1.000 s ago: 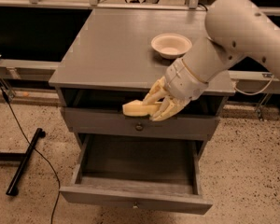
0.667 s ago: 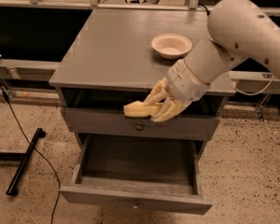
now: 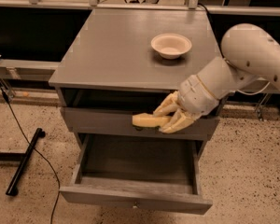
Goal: Place sponge into middle drawer
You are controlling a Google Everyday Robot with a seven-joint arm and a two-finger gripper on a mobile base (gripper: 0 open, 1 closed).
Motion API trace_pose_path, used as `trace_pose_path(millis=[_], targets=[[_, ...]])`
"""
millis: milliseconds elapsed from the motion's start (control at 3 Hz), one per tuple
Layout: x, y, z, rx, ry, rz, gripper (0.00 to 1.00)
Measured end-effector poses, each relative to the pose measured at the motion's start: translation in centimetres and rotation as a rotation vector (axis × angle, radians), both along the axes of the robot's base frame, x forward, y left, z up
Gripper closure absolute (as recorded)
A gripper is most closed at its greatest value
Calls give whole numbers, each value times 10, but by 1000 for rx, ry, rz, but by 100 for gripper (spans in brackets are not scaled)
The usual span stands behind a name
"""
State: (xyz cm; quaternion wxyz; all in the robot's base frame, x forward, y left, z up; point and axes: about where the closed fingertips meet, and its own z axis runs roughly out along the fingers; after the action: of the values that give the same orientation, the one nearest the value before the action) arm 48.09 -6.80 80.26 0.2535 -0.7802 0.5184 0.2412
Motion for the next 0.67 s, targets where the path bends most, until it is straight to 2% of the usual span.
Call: trace_pose_path(millis=[333,667], targets=[[-22,-30,-34,146,80,-63,100],[-42,-49,-56,225,137,-102,100]])
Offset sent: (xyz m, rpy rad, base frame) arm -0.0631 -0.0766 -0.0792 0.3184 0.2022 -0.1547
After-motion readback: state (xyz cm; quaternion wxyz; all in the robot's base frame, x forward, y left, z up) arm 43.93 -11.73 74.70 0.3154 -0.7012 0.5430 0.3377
